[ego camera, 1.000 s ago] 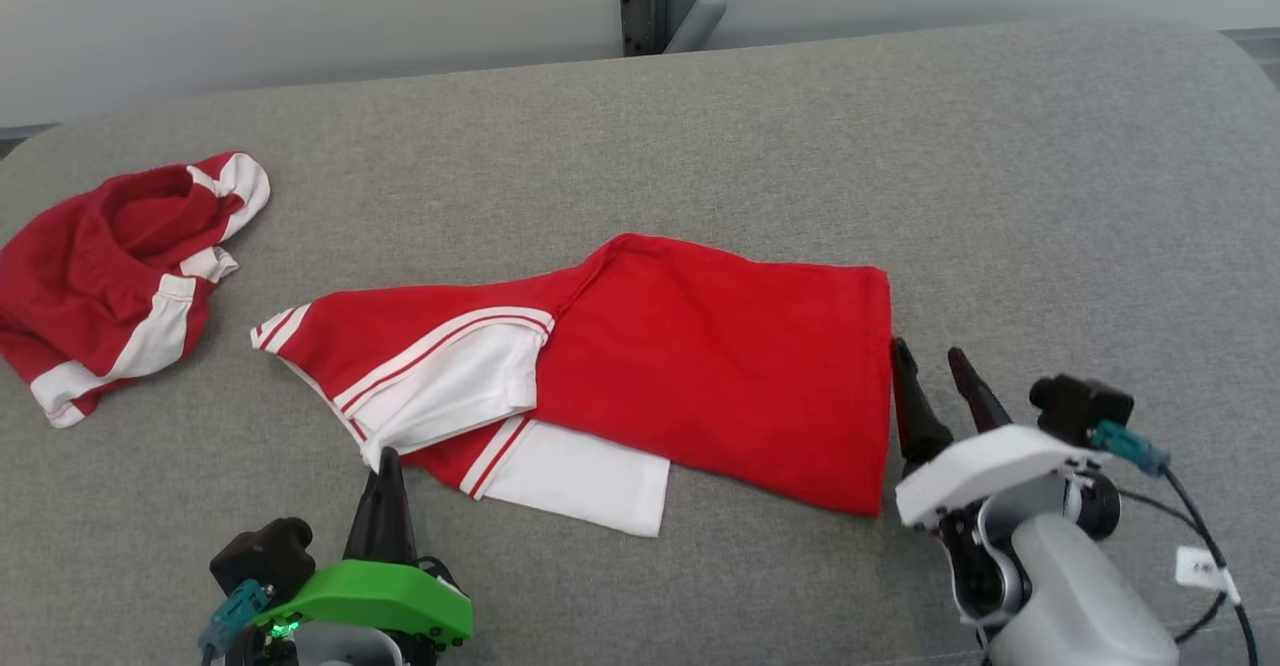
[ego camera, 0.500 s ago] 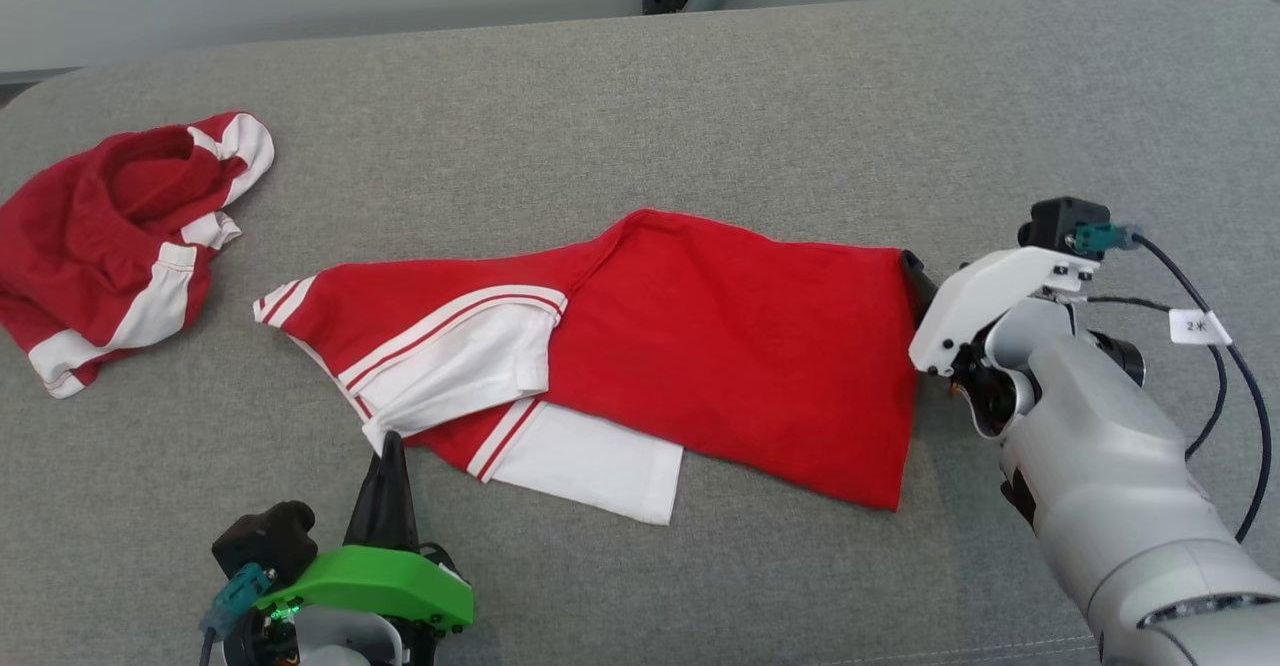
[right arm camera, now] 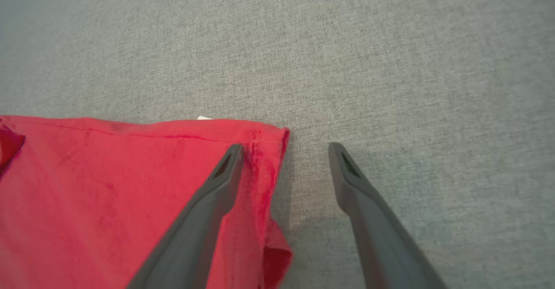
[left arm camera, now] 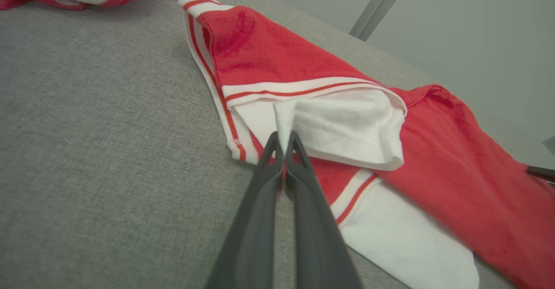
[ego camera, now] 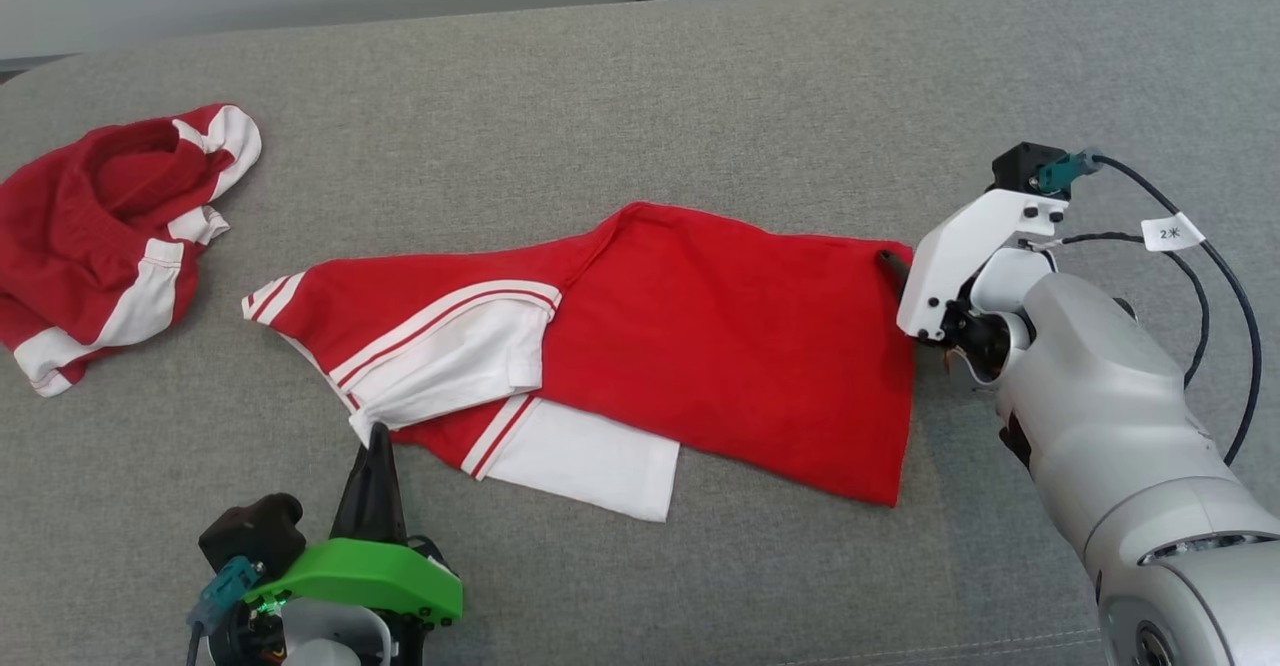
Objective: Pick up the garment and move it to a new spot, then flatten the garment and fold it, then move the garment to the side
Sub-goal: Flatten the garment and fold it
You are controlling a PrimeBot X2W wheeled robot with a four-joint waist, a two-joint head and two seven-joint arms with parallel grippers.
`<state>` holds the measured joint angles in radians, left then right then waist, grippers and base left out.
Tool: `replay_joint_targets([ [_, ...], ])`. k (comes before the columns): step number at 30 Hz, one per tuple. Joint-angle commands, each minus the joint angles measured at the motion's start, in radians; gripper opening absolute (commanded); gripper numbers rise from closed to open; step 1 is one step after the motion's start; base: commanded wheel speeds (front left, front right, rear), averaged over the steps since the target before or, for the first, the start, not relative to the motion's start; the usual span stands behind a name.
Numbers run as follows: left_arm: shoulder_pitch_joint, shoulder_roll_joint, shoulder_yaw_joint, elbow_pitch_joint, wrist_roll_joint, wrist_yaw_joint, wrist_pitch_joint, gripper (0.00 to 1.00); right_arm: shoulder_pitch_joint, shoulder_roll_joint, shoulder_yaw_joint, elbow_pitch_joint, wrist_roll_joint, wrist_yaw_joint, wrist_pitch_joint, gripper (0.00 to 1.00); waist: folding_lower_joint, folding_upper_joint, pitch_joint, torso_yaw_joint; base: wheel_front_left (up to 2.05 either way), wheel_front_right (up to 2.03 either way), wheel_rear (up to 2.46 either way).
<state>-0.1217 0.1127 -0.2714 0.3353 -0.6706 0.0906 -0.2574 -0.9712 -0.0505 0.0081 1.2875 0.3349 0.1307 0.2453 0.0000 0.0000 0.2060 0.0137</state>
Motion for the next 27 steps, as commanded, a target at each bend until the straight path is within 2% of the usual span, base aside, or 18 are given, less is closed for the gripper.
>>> replay_joint_targets([
  [1,-0.017,0.009,-0.001,-0.003,0.008,0.004,-0.001,0.0,-0.008,-0.001,0.009,0.002,0.014,0.0,0.008,1.0,0.0,0.0,0.002,0.003,0.0,0.0,0.0],
  [3,-0.018,0.01,-0.004,-0.005,0.01,0.006,0.002,0.0,-0.012,-0.001,0.024,0.002,0.033,0.0,0.012,1.0,0.0,0.0,0.004,0.008,0.0,0.0,0.0],
  [4,-0.019,0.009,-0.006,-0.006,0.011,0.006,0.004,0.0,-0.012,0.0,0.031,0.002,0.042,0.0,0.011,0.93,0.0,0.0,0.005,0.012,0.0,0.0,0.0],
  [6,-0.021,0.009,-0.007,-0.009,0.012,0.009,0.006,0.0,-0.004,-0.001,0.046,0.002,0.062,0.0,0.02,0.47,0.0,0.0,0.007,0.019,0.0,0.0,0.0],
  [7,-0.021,0.01,-0.007,-0.01,0.011,0.01,0.005,0.0,0.002,-0.001,0.049,0.003,0.066,0.0,0.026,0.35,0.0,0.0,0.008,0.021,0.0,0.0,0.0],
  [9,-0.023,0.012,-0.005,-0.014,0.009,0.012,0.005,0.0,0.005,-0.001,0.059,0.002,0.072,0.0,0.019,0.0,0.0,0.0,0.011,0.026,0.0,0.0,0.0],
  [13,-0.021,0.018,0.002,-0.018,0.002,0.015,0.004,0.0,-0.006,-0.001,0.089,0.002,0.068,0.0,-0.029,0.0,0.0,0.0,0.014,0.029,0.0,0.0,0.0],
  [20,-0.049,0.028,0.057,-0.07,-0.041,-0.004,0.0,0.0,-0.047,-0.001,0.137,-0.009,0.048,0.0,-0.208,0.0,0.0,0.0,-0.02,0.008,0.0,0.0,0.0],
  [21,-0.049,0.028,0.057,-0.07,-0.041,-0.004,0.0,0.0,-0.047,-0.001,0.137,-0.009,0.048,0.0,-0.208,0.0,0.0,0.0,-0.02,0.008,0.0,0.0,0.0],
  [27,-0.165,0.08,0.147,-0.161,-0.133,-0.031,0.056,0.0,-0.091,-0.011,0.161,-0.054,0.038,0.0,-0.344,0.0,0.0,0.0,-0.07,-0.016,0.0,0.0,0.0],
])
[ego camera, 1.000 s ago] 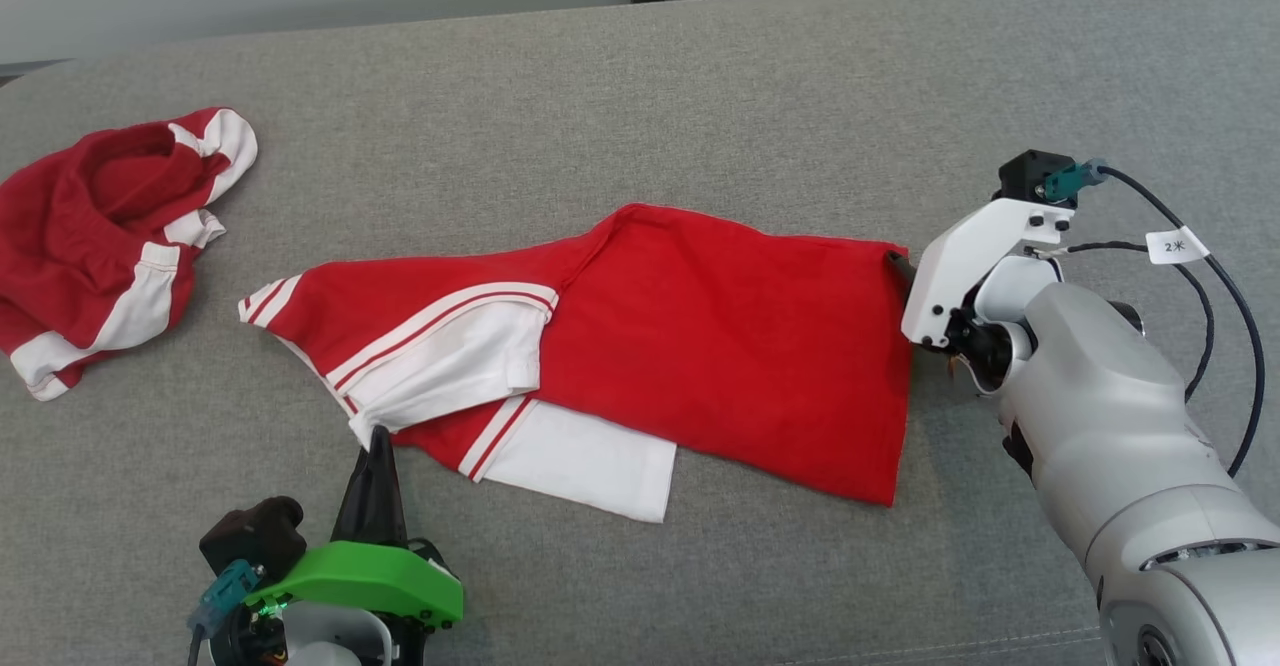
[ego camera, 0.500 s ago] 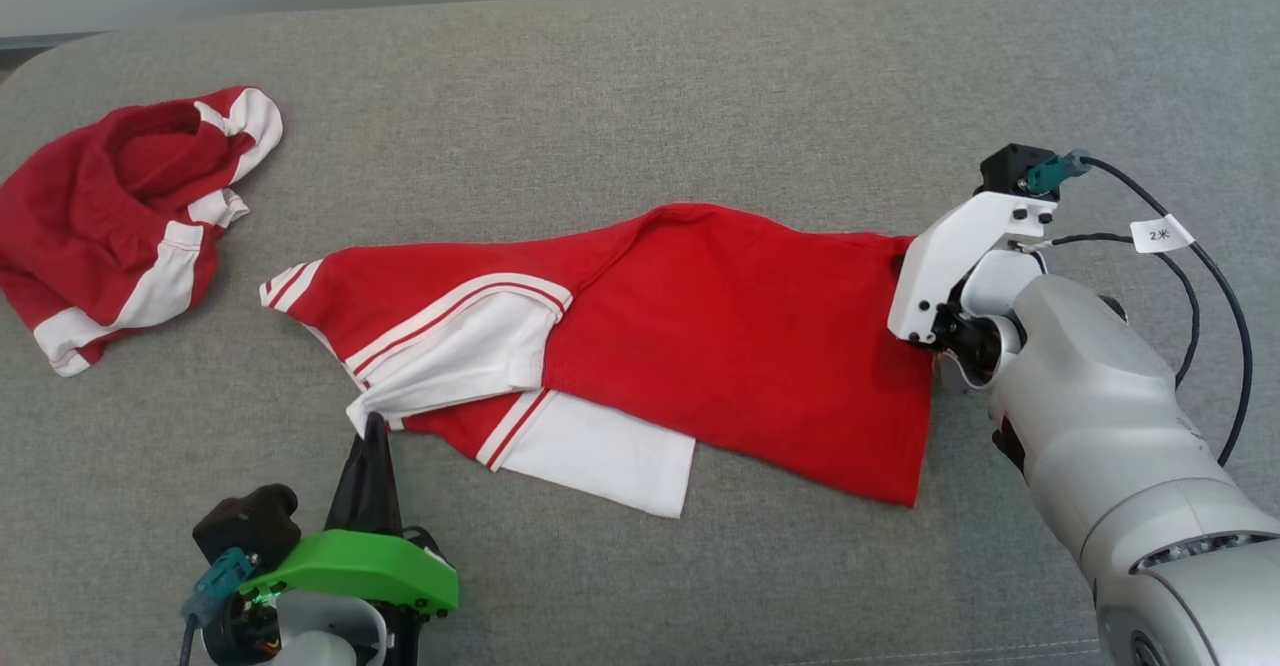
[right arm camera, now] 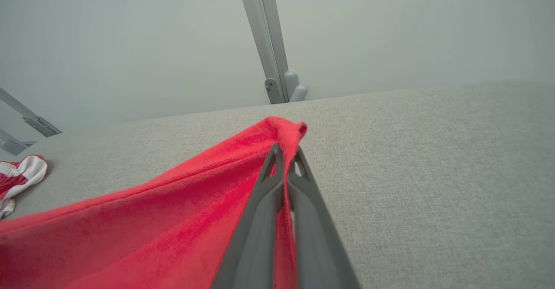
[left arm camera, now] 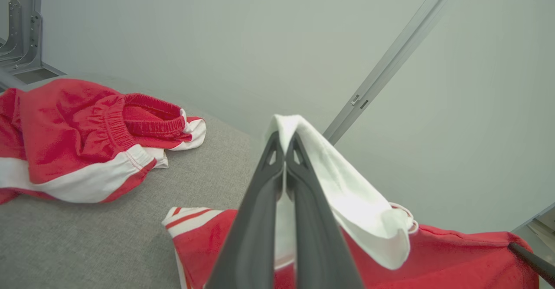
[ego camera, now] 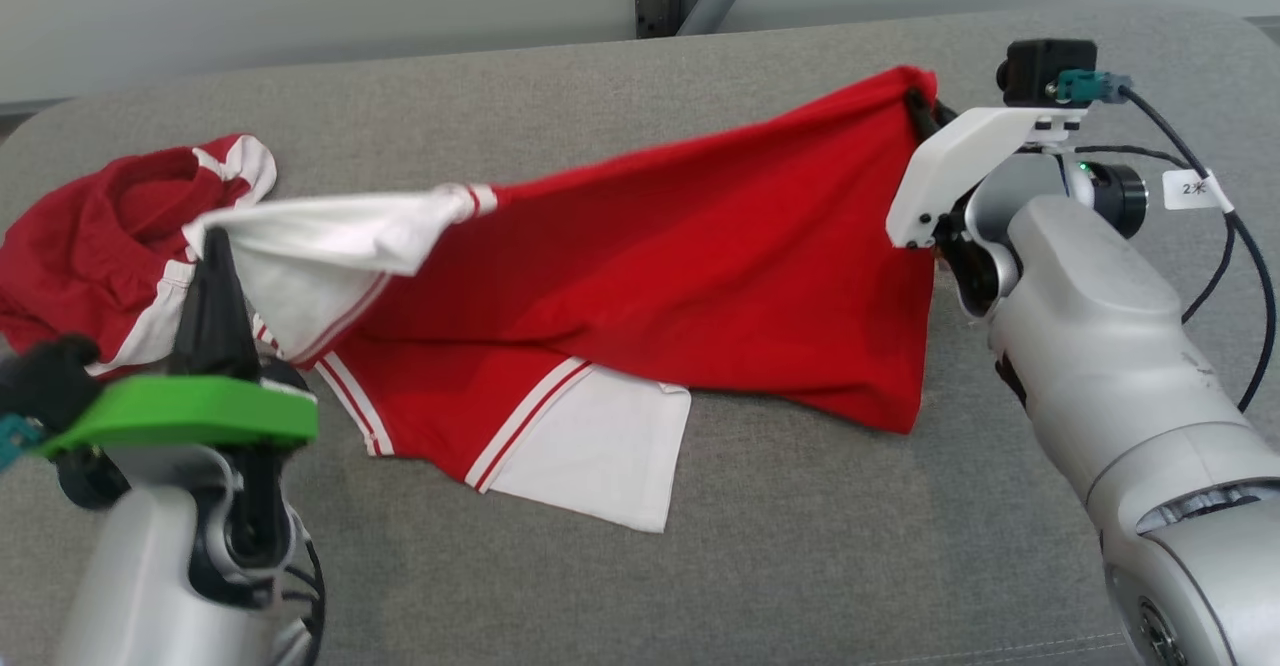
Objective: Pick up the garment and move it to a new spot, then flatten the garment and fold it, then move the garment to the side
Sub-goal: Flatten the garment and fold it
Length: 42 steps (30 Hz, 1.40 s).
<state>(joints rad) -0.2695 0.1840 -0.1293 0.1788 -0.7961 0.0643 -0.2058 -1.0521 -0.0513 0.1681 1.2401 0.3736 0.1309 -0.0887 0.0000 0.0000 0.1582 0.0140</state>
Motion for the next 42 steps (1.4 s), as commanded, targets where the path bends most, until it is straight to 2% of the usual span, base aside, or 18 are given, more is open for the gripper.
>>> replay_joint_targets([
  [1,-0.048,0.023,0.014,-0.017,-0.016,-0.006,0.028,0.0,-0.018,-0.019,0.005,-0.015,-0.001,0.0,-0.023,0.0,0.0,0.0,-0.031,-0.02,0.0,0.0,0.0],
  [5,-0.17,0.056,0.039,-0.057,-0.073,-0.01,0.125,0.0,-0.038,-0.025,0.025,-0.079,0.048,0.0,-0.038,0.0,0.0,0.0,-0.067,-0.037,0.0,0.0,0.0],
  [10,-0.323,0.074,0.049,-0.072,-0.124,-0.002,0.217,0.0,-0.042,-0.086,0.096,-0.227,0.142,-0.001,-0.025,0.0,0.0,0.0,-0.115,-0.055,0.0,0.0,0.0],
  [14,-0.426,0.088,0.047,-0.07,-0.127,-0.015,0.238,0.0,-0.034,-0.174,0.185,-0.378,0.213,-0.001,-0.035,0.0,0.0,0.0,-0.147,-0.069,0.0,0.0,0.0],
  [18,-0.461,0.078,0.048,-0.07,-0.149,-0.014,0.255,0.0,0.008,-0.279,0.259,-0.497,0.274,-0.001,-0.045,0.0,0.0,0.0,-0.159,-0.079,0.0,0.0,0.0],
  [24,-0.294,0.059,0.026,-0.113,-0.197,0.006,0.312,0.0,0.183,-0.417,0.371,-0.654,0.345,-0.001,-0.043,0.0,0.0,0.0,-0.13,-0.074,0.0,0.0,0.0],
  [29,-0.114,0.048,0.042,-0.126,-0.217,0.003,0.283,0.0,0.363,-0.496,0.398,-0.705,0.396,-0.001,-0.122,0.0,0.0,0.0,-0.098,-0.059,0.0,0.0,0.0],
  [33,-0.022,0.025,0.03,-0.115,-0.243,-0.006,0.286,0.0,0.472,-0.505,0.392,-0.685,0.412,-0.001,-0.157,0.0,0.0,0.0,-0.091,-0.047,0.0,0.0,0.0],
  [39,0.094,-0.01,0.014,-0.091,-0.253,-0.03,0.252,0.0,0.567,-0.441,0.351,-0.659,0.365,-0.001,-0.177,0.0,0.0,0.0,-0.067,-0.053,0.0,0.0,0.0],
  [41,0.127,-0.027,0.01,-0.079,-0.259,-0.044,0.232,0.0,0.594,-0.409,0.303,-0.668,0.32,-0.001,-0.177,0.54,0.0,0.0,-0.06,-0.058,0.0,0.0,0.0],
  [42,0.14,-0.032,0.006,-0.072,-0.254,-0.051,0.222,0.0,0.61,-0.394,0.285,-0.675,0.285,-0.001,-0.176,0.88,0.0,0.0,-0.057,-0.06,0.0,0.0,0.0],
])
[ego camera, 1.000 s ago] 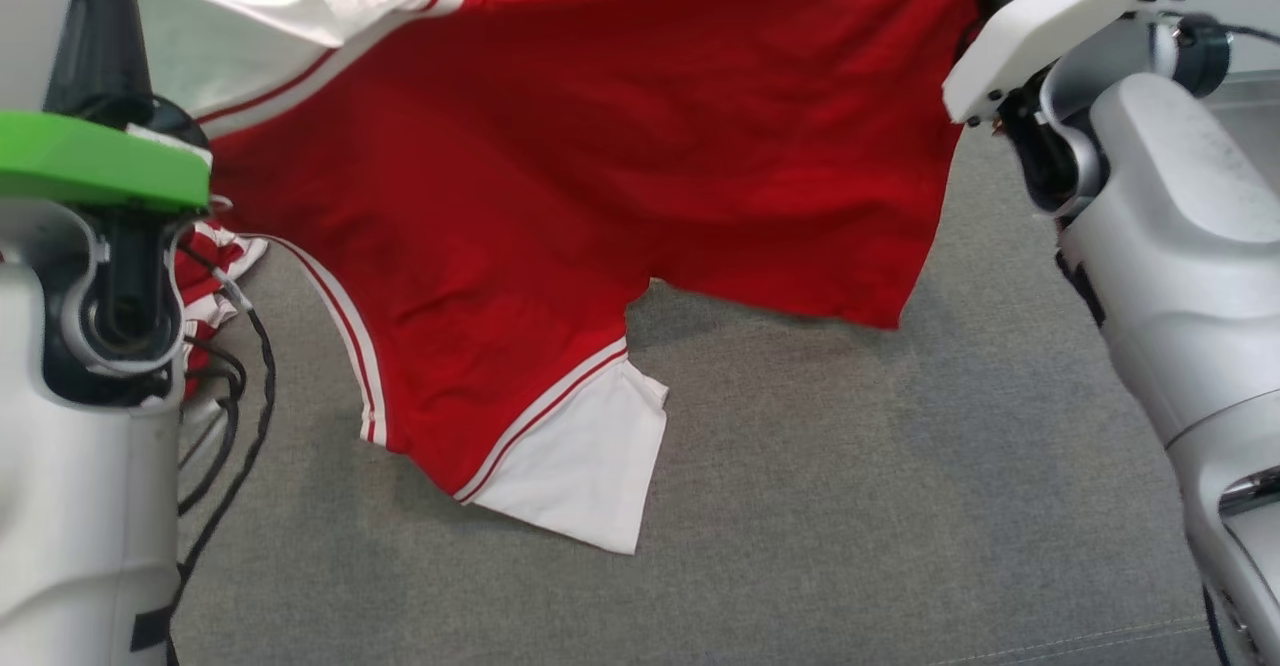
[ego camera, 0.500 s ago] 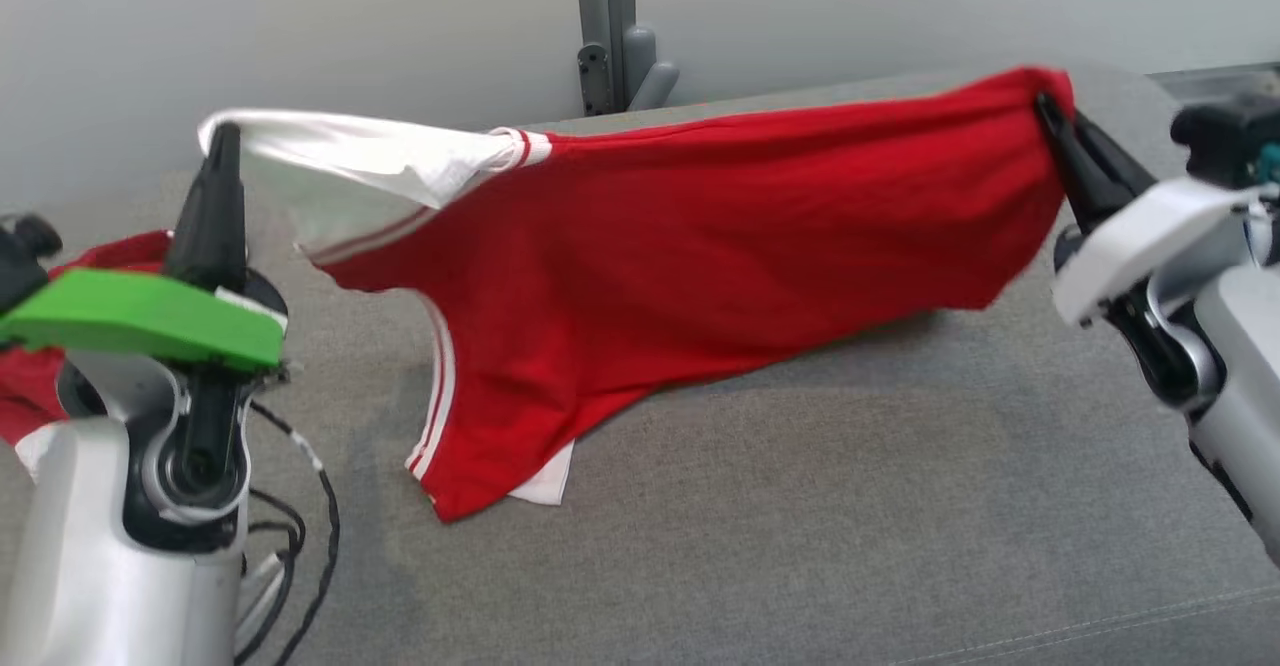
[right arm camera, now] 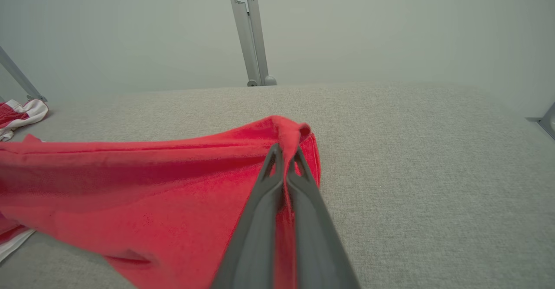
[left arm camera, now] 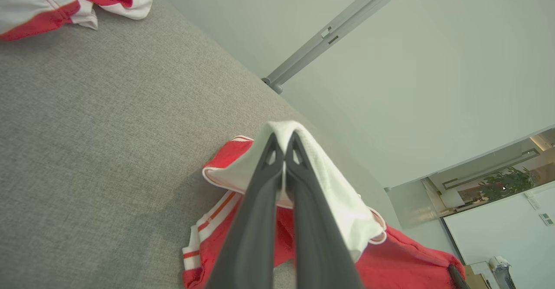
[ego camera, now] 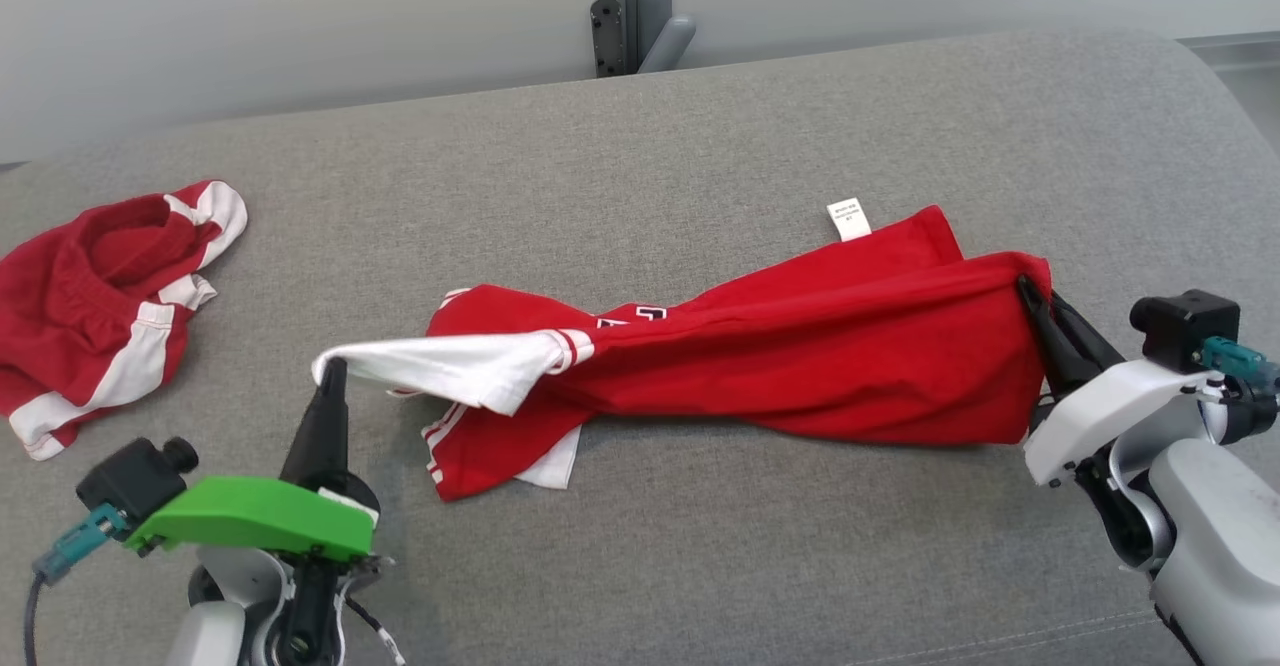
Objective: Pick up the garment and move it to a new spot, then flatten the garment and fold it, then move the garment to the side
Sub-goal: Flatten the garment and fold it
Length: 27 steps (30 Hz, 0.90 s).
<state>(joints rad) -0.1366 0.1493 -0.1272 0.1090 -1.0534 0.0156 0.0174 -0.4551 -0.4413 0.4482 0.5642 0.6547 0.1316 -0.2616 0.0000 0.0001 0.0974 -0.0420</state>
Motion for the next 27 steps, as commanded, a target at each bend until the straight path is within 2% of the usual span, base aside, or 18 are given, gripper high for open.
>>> replay_joint_targets([
  [1,0.019,-0.002,-0.003,0.007,0.008,-0.009,-0.009,0.0,0.027,0.011,-0.018,-0.007,-0.026,-0.002,-0.003,1.0,0.0,-0.0001,0.006,-0.005,0.0,0.0,0.0],
  [6,0.058,-0.022,-0.036,0.045,0.039,-0.036,-0.049,0.0,0.11,0.065,-0.122,-0.071,-0.149,-0.002,-0.004,1.0,0.0,-0.0001,0.013,-0.008,0.0,0.0,0.0],
  [9,0.067,-0.022,-0.048,0.059,0.058,-0.044,-0.075,0.0,0.165,0.088,-0.15,-0.102,-0.202,-0.002,-0.004,1.0,0.0,-0.0001,0.015,-0.006,0.0,0.0,0.0],
  [19,0.082,-0.025,-0.044,0.076,0.086,-0.051,-0.134,0.0,0.35,0.131,-0.153,-0.173,-0.226,-0.002,0.018,1.0,0.0,-0.0001,0.021,-0.013,0.0,0.0,0.0],
  [27,0.1,-0.017,-0.029,0.072,0.078,-0.045,-0.151,0.0,0.431,0.151,-0.226,-0.281,-0.277,-0.002,0.129,1.0,0.0,-0.0001,0.023,-0.018,0.0,0.0,0.0],
])
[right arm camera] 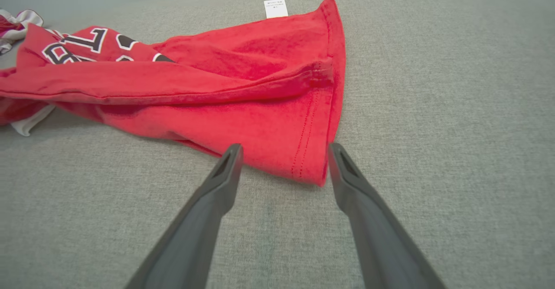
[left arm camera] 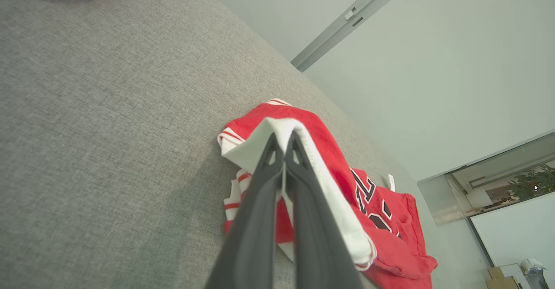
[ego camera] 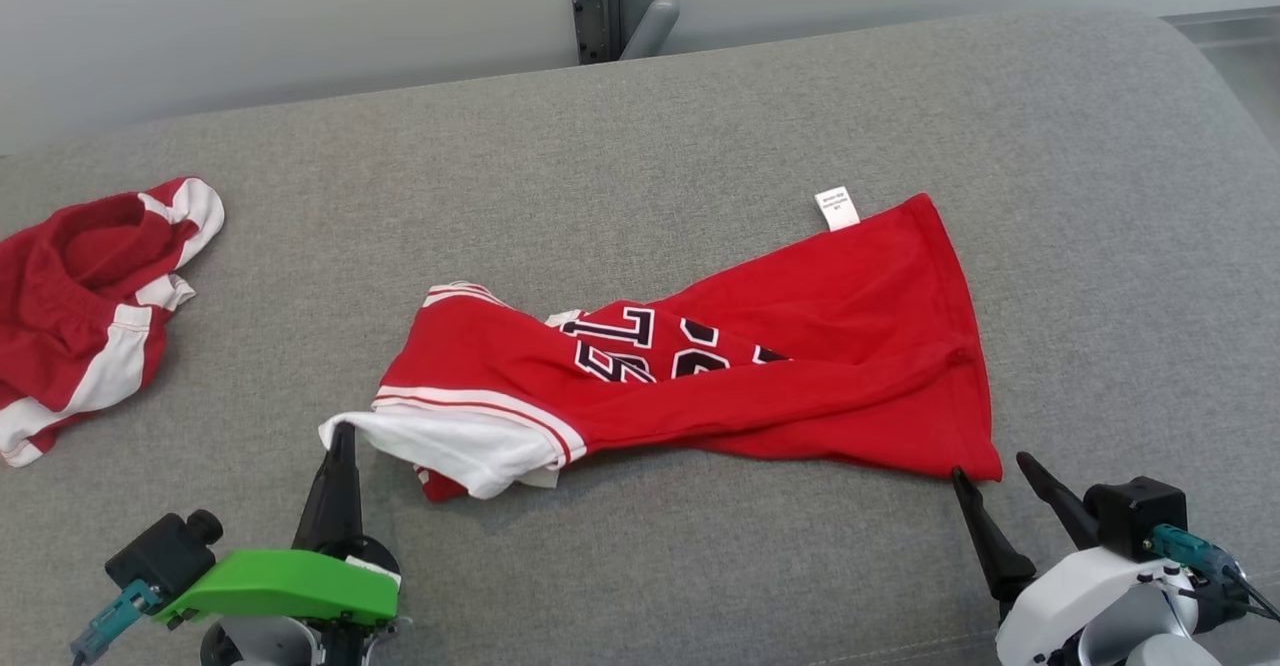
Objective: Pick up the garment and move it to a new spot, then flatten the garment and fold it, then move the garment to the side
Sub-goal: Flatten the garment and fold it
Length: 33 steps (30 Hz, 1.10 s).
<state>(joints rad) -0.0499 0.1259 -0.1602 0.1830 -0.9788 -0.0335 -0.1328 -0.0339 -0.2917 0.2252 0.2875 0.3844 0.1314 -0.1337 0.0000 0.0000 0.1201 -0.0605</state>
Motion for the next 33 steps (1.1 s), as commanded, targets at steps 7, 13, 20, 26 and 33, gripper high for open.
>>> replay_joint_targets([
  [7,0.015,0.001,-0.001,0.0,0.002,0.006,-0.004,0.0,0.058,0.027,-0.057,-0.087,-0.041,-0.001,0.073,1.0,0.0,0.0,-0.007,0.008,0.0,0.0,0.0],
  [13,0.018,0.003,-0.001,0.002,0.0,0.007,-0.005,0.0,0.079,0.033,-0.087,-0.123,-0.057,-0.001,0.099,1.0,0.0,0.0,-0.015,0.014,0.0,0.0,0.0],
  [20,0.02,0.005,-0.003,-0.003,0.0,0.012,-0.006,0.0,0.036,0.032,-0.115,-0.122,-0.055,-0.001,0.12,1.0,0.0,0.0,-0.016,0.012,0.0,0.0,0.0],
  [26,-0.002,0.01,-0.011,-0.009,0.008,0.015,0.005,0.0,-0.095,0.0,-0.085,-0.023,-0.043,-0.001,0.137,1.0,0.0,0.0,0.003,0.015,0.0,0.0,0.0],
  [33,-0.031,0.011,-0.02,0.002,0.014,0.013,0.01,0.0,-0.239,-0.032,-0.02,0.134,0.014,-0.001,0.156,1.0,0.0,0.0,0.014,0.027,0.0,0.0,0.0],
])
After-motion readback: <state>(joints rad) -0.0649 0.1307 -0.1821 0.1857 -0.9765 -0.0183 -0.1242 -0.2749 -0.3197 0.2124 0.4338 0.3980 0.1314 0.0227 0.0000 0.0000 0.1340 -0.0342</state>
